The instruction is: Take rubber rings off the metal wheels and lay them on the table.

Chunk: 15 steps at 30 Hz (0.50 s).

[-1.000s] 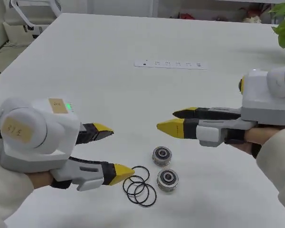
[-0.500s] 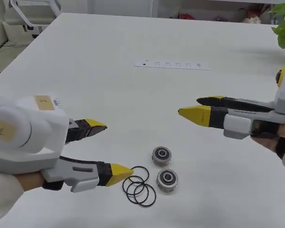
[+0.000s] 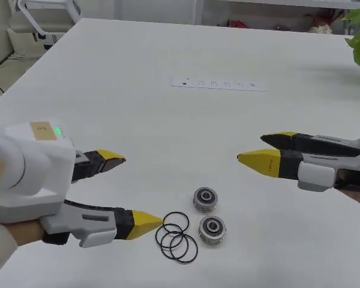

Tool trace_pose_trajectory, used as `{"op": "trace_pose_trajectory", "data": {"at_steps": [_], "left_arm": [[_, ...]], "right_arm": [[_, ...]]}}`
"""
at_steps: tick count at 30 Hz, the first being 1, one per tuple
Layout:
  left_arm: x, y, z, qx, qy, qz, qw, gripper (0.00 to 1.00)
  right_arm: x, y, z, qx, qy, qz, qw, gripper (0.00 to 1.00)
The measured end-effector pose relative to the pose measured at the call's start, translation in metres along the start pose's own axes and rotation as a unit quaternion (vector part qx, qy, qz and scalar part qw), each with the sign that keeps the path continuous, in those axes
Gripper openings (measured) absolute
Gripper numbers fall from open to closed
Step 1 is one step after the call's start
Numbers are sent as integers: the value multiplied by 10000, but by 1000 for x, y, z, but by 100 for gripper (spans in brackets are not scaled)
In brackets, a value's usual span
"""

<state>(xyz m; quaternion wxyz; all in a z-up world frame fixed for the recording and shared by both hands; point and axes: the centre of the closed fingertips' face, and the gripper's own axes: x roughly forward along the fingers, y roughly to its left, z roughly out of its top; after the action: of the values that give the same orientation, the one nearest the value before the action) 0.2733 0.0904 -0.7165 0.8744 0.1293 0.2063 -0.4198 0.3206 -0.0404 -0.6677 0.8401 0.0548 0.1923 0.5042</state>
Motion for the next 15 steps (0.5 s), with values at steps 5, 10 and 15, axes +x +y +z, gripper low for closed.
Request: {"op": "trace_pose_trajectory", "data": {"at_steps": [5, 10, 15], "left_arm": [[-4, 3, -1, -62, -8, 53, 10000, 74], [-5, 1, -5, -113, 36, 30, 9999, 76], [-5, -1, -6, -120, 44, -15, 9999, 77]], "right_arm": [[-1, 3, -11, -106, 239, 61, 9996, 60], [-3, 6, -24, -213, 464, 123, 9986, 65], [-4, 12, -39, -257, 750, 236, 9966, 68]]}}
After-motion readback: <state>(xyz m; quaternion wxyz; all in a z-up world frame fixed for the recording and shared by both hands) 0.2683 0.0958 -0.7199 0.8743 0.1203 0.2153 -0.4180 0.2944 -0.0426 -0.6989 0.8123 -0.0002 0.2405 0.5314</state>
